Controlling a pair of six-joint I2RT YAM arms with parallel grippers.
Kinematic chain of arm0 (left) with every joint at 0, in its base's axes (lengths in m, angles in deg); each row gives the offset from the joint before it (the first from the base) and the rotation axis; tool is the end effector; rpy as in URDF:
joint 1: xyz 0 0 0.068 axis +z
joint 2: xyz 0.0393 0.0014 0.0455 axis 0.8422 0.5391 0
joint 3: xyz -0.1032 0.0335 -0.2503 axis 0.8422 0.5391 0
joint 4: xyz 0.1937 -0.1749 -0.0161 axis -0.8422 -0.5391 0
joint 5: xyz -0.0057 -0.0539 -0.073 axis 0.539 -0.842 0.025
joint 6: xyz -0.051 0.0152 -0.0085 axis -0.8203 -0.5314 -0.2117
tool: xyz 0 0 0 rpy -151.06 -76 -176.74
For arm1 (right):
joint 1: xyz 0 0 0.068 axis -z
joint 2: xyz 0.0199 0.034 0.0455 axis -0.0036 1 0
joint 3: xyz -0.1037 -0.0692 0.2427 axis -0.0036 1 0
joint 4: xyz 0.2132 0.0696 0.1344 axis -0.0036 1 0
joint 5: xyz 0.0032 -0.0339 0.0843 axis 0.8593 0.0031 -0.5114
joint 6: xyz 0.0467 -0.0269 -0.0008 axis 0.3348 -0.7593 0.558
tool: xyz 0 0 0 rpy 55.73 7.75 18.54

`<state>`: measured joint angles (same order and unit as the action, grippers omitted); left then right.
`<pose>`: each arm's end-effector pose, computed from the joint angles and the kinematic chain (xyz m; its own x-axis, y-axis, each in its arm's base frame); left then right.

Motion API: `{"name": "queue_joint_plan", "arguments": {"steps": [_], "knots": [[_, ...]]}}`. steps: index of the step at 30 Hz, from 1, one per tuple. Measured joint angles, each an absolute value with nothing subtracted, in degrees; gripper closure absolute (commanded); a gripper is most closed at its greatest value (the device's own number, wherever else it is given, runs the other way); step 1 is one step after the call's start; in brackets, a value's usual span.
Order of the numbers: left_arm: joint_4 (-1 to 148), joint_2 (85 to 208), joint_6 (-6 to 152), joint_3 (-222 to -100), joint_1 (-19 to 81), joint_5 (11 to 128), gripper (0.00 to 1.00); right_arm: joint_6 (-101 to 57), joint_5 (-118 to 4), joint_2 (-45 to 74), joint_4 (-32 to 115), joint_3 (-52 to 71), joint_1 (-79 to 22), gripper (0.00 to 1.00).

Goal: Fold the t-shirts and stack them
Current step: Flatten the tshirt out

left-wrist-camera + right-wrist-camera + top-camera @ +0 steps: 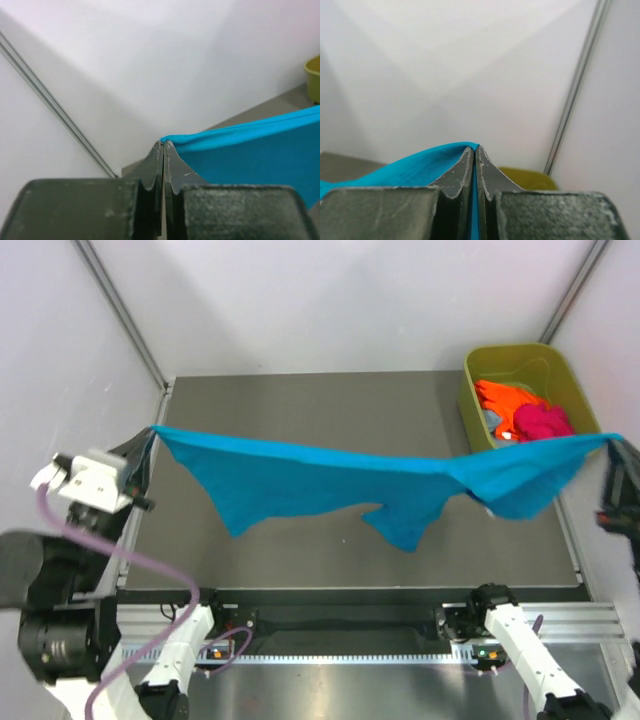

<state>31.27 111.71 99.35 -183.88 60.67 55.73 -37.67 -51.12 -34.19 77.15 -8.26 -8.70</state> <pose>0.0150 -0.0126 0.5462 0.3265 0.2553 -0.9100 0.2334 0.9112 0.3394 -0.0356 -0.0045 0.5446 0.4335 -0.0900 -0.8967 -0.1137 0.9816 -0.1535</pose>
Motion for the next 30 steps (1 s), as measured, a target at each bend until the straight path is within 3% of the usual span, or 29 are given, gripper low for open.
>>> {"name": "queue_joint_plan", "arguments": {"steps": [6, 10, 15, 19, 25, 30], "knots": [[29.39, 110.53, 98.96, -190.89, 60.67, 56.78, 1.0, -37.47, -52.23, -33.58, 79.56, -23.71, -6.25, 1.0], [29.63, 111.91, 98.44, -192.62, 60.67, 57.81, 1.0, -37.14, -52.93, -32.59, 77.72, -25.74, -5.99, 1.0], [30.4, 114.77, 98.41, -187.53, 60.67, 57.92, 1.0, -37.82, -54.37, -32.59, 70.64, -11.86, -5.99, 1.0], [31.8, 118.05, 98.5, -176.36, 60.67, 57.68, 1.0, -39.02, -56.23, -30.08, 66.66, 4.09, -5.99, 1.0], [36.15, 127.38, 99.77, -159.61, 60.67, 57.77, 1.0, -40.25, -59.69, -17.88, 61.35, 18.3, -5.99, 1.0], [42.11, 139.82, 100.93, -153.01, 60.49, 57.64, 1.0, -41.14, -61.02, -1.29, 53.76, 19.9, -5.99, 1.0]]}}
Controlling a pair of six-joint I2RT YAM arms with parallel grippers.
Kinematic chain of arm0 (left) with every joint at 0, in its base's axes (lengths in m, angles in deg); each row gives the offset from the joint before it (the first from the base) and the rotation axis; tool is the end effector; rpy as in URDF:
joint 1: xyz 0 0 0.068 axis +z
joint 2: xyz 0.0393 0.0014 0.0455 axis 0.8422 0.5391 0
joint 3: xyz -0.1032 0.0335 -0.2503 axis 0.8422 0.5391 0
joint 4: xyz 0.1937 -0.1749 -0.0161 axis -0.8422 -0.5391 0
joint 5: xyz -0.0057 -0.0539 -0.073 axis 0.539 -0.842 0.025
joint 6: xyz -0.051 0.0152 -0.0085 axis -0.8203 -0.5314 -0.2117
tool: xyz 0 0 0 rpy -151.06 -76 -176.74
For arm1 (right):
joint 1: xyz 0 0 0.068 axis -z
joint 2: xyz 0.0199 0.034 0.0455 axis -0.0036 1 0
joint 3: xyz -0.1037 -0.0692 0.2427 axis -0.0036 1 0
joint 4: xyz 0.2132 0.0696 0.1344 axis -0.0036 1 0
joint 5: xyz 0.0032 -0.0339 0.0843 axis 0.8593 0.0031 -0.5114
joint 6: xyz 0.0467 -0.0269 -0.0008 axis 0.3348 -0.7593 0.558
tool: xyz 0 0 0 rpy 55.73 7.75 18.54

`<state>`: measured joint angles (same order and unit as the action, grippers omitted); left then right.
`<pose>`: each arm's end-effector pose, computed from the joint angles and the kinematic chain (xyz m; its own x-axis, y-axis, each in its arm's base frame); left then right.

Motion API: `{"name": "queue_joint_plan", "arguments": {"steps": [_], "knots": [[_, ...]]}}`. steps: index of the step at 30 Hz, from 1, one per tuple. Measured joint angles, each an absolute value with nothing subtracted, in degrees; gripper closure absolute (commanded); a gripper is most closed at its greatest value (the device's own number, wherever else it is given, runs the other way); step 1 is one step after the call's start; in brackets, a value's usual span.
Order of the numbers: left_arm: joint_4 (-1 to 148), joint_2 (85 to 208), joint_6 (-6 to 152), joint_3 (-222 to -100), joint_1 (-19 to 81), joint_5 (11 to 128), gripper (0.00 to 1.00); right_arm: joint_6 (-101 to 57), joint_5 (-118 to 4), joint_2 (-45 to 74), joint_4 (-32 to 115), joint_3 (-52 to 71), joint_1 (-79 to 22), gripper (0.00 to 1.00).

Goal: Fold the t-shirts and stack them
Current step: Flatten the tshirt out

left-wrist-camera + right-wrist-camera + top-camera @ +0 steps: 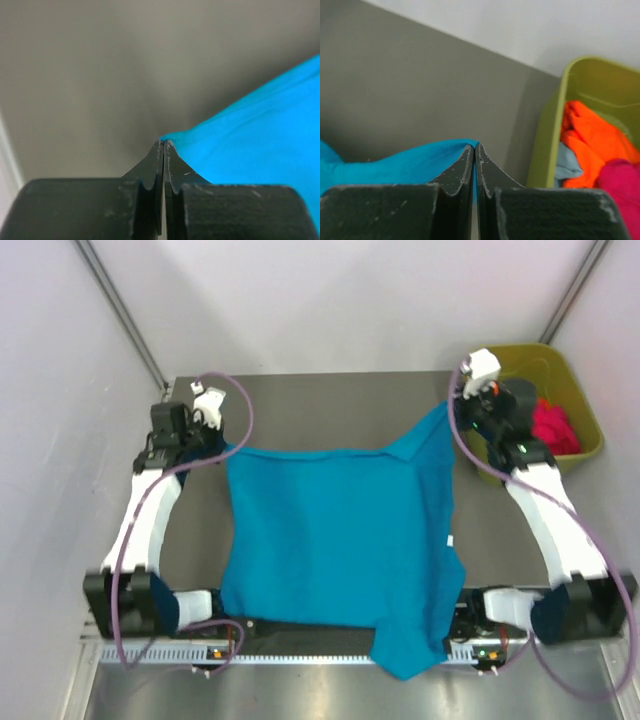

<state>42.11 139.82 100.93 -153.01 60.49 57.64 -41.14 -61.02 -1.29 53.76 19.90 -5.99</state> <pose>0.2614 0.0019 0.3417 -0.4591 0.2396 -0.8555 0.3810 0.9230 0.0540 0.2596 0.0354 0.3883 -0.1560 -0.2294 -0.9608 -0.3406 0.9255 -0.1657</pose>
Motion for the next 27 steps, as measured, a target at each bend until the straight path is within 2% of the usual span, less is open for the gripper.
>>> {"name": "queue_joint_plan", "arguments": {"steps": [6, 9, 13, 19, 27], "knots": [[50.38, 160.25, 103.03, -155.92, 60.05, 57.72, 1.0, -41.08, -61.5, 24.72, 50.29, 8.01, -5.97, 1.0], [52.26, 170.02, 104.1, -161.52, 59.97, 58.51, 1.0, -41.03, -61.33, 38.92, 50.18, -2.14, -5.99, 1.0], [53.81, 178.35, 104.23, -169.86, 59.97, 60.08, 1.0, -41.62, -59.73, 51.89, 50.31, -11.08, -6.06, 1.0], [55.67, 186.79, 103.77, -181.16, 59.9, 62.82, 1.0, -42.93, -57.0, 62.55, 50.35, -18.83, -6.17, 1.0], [56.19, 198.33, 103.57, -192.27, 59.14, 65.98, 1.0, -43.22, -53.96, 69.17, 47.14, -27.82, -6.54, 1.0]]}}
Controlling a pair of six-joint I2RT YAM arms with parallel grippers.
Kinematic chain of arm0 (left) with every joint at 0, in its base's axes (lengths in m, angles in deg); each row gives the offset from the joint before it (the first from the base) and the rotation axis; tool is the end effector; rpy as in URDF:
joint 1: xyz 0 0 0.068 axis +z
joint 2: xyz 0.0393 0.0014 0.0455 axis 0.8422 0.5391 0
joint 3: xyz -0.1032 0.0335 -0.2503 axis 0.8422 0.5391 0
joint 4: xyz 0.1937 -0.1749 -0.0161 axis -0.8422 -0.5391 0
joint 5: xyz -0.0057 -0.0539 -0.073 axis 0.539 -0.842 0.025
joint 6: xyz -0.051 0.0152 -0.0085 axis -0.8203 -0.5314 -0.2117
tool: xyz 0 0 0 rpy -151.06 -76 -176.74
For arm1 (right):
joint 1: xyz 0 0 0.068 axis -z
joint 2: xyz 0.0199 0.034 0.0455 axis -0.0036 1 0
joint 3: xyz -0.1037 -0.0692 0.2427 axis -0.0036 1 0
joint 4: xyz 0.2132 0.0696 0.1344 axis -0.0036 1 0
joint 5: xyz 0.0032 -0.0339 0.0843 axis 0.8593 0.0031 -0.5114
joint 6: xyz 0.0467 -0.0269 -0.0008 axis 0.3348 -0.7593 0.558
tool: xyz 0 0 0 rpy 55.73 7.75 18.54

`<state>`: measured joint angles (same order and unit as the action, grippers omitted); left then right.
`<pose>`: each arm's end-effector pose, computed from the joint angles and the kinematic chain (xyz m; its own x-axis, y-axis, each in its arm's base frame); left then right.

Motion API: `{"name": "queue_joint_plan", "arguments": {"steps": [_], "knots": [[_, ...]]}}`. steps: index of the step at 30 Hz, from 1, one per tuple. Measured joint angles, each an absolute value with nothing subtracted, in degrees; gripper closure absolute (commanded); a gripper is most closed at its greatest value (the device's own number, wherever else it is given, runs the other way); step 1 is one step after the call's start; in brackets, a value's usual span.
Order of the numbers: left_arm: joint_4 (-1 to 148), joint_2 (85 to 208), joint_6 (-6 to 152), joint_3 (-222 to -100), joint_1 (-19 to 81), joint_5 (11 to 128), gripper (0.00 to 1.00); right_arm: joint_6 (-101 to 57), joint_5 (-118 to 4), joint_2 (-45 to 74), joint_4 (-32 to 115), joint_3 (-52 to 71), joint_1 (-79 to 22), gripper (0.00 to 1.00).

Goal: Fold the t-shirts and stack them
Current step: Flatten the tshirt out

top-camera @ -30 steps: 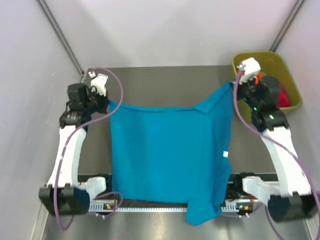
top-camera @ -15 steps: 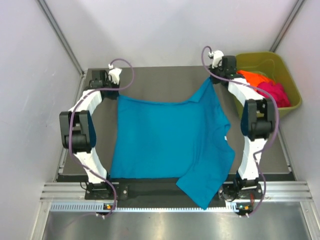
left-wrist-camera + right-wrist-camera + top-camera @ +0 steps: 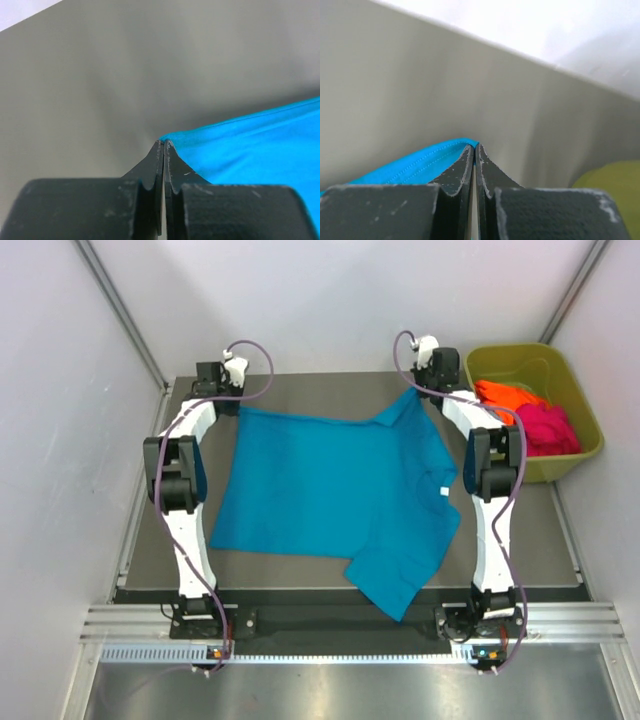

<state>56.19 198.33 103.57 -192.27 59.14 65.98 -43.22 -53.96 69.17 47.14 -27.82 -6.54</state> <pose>0.5122 0.0084 0.2145 -0.5453 0.3018 -0.7820 0.3250 0.9361 0.1346 0.5503 0.0679 0.2033 -0.4234 -0.3019 -0.8542 -0.3001 0.9363 -0.1822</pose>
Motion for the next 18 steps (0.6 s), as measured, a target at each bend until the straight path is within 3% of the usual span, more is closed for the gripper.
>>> {"name": "queue_joint_plan", "arguments": {"steps": [9, 18], "knots": [[57.85, 206.02, 103.97, -201.12, 58.61, 71.54, 1.0, -43.55, -52.1, 72.74, 39.21, -34.11, -7.67, 1.0], [60.87, 207.22, 104.03, -202.26, 58.63, 75.38, 1.0, -43.07, -51.42, 79.18, 38.53, -43.95, -8.68, 1.0]]}}
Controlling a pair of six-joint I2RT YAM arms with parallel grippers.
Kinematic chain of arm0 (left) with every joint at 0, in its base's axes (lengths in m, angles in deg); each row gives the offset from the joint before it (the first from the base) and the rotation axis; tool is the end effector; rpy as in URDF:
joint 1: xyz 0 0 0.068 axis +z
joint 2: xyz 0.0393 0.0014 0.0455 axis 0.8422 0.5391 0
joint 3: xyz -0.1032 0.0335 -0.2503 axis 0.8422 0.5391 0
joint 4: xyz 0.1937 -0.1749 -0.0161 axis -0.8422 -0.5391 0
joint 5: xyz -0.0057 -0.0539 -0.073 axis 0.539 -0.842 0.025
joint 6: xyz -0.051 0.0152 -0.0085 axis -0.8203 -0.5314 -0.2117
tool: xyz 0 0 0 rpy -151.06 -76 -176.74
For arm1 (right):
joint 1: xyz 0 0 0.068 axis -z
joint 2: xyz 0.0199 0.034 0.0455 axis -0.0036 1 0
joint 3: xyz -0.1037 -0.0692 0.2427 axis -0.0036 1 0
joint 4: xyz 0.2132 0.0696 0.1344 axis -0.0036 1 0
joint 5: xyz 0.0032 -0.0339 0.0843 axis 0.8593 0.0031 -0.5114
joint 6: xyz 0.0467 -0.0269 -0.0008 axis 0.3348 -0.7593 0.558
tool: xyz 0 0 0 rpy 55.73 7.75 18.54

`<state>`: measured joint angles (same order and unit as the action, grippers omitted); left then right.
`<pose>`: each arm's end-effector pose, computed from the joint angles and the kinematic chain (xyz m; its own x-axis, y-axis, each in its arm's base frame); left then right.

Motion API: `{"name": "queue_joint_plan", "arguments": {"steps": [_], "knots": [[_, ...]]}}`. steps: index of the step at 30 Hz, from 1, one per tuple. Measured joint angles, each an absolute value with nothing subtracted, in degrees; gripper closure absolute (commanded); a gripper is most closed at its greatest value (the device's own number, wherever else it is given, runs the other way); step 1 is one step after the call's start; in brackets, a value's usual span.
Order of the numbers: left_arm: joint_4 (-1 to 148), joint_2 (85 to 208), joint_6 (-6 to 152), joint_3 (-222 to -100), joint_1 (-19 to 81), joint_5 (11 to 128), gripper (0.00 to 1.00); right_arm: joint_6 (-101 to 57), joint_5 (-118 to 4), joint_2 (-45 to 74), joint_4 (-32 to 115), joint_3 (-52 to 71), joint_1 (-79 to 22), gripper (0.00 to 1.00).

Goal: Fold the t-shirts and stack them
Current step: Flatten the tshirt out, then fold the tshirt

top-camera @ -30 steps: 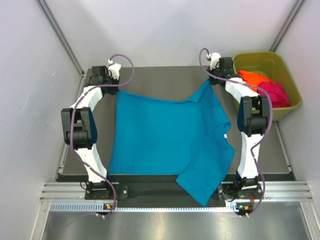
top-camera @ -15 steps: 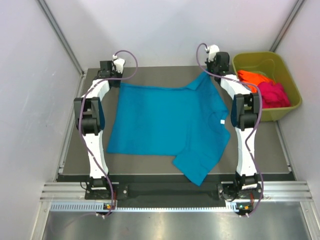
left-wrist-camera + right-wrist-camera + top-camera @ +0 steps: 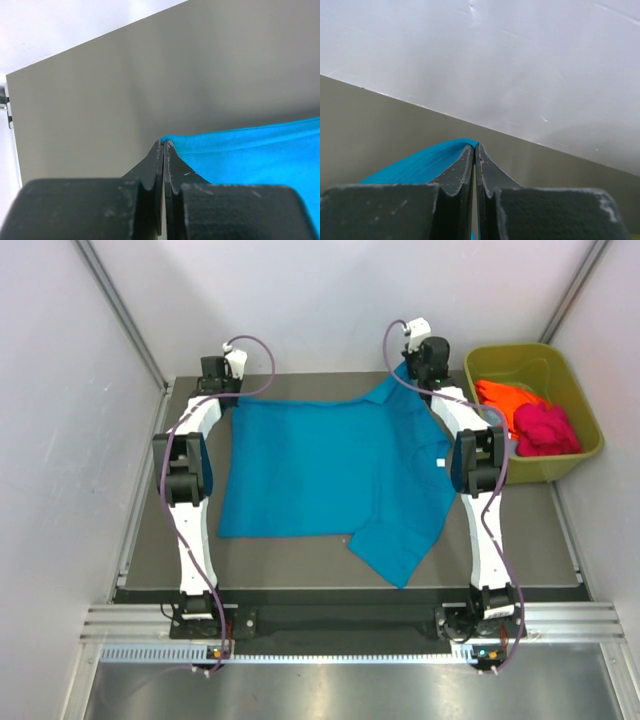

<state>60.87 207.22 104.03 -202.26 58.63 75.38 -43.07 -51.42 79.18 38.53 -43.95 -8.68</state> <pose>0.5506 0.0105 0.2008 -0.5043 0.3216 -0.8014 0.1921 0.9466 0.2590 0.5895 0.0934 0.2203 -0.1936 -0.2815 -0.9398 -0.2419 0.9421 -0.2323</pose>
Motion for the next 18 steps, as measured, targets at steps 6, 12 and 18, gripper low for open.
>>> {"name": "queue_joint_plan", "arguments": {"steps": [6, 12, 18], "knots": [[61.2, 207.53, 104.05, -202.3, 58.68, 75.97, 1.0, -43.74, -51.07, 79.4, 39.32, -43.88, -8.68, 1.0], [60.43, 206.11, 104.1, -201.08, 59.31, 75.16, 1.0, -43.87, -52.06, 74.55, 46.14, -39.05, -8.2, 1.0], [58.38, 198.55, 104.91, -196.51, 59.81, 72.67, 1.0, -42.89, -54.7, 63.51, 51.88, -32.82, -7.76, 1.0]]}}
